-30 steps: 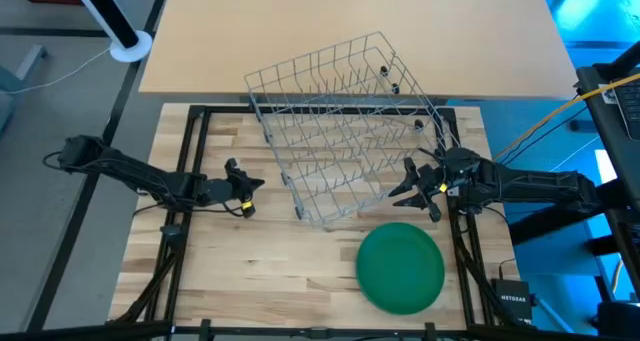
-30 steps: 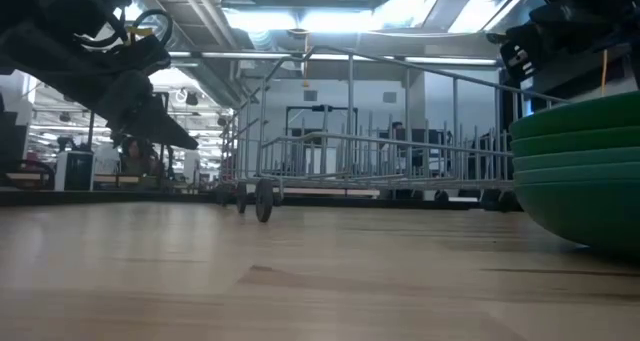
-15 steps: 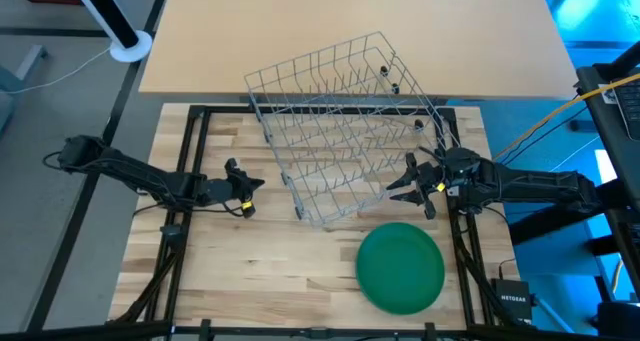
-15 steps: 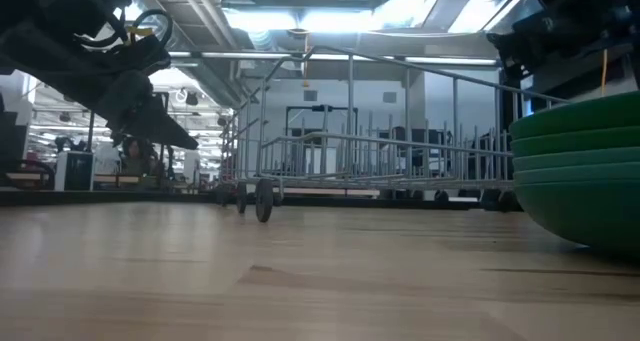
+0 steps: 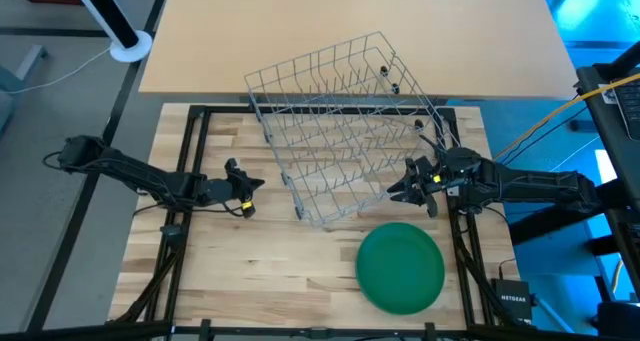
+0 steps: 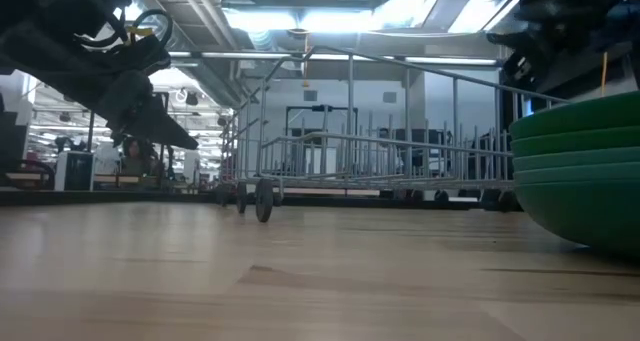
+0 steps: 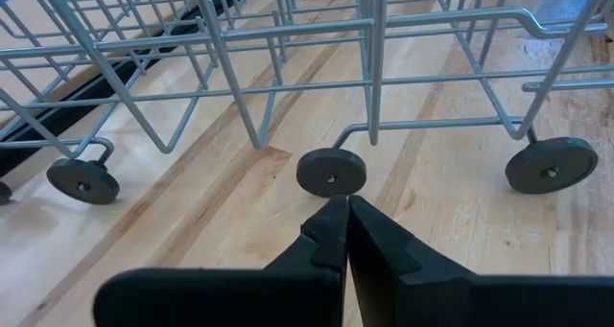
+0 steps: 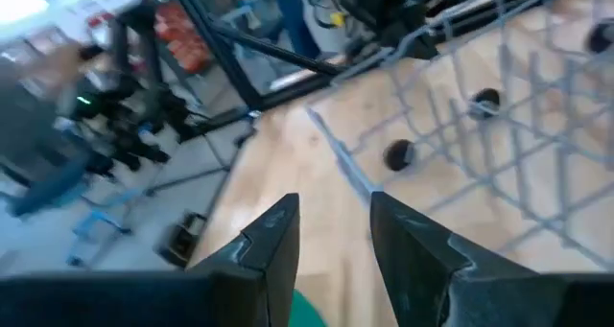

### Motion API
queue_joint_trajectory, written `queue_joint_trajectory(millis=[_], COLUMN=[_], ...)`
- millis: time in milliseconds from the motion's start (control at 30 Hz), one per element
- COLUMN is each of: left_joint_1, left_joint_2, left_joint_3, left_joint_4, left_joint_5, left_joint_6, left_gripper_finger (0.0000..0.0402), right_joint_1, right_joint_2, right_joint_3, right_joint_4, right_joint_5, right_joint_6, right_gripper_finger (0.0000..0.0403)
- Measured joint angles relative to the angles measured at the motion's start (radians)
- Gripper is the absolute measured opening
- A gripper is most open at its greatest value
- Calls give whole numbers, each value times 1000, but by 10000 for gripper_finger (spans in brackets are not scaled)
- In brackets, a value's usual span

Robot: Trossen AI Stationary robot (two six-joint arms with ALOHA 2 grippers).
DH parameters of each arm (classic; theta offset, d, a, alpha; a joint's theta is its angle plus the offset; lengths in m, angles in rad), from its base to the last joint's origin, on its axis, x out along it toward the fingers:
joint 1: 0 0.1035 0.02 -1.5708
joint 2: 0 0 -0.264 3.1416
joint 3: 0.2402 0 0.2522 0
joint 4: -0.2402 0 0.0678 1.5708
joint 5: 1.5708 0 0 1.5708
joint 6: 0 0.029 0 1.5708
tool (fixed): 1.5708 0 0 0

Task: Sort dishes
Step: Put the green plate into the dish rack

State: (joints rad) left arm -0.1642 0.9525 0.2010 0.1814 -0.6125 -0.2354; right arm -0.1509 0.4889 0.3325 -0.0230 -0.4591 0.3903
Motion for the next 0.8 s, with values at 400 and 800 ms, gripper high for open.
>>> queue_joint_trajectory(millis=[400,800], left_joint_1=[0,0], left_joint_2=[0,0], left_joint_3=[0,0], left_joint_4=[0,0], left_joint_5=[0,0], left_joint_6=[0,0], left_gripper_finger=[4,4], right_joint_1=[1,1], right_joint_2=[0,9], right_joint_3=[144,221], right_joint_4=[144,-274], right_joint_5=[-395,-244], right_joint_6=[29,51], right_gripper_finger=[134,134])
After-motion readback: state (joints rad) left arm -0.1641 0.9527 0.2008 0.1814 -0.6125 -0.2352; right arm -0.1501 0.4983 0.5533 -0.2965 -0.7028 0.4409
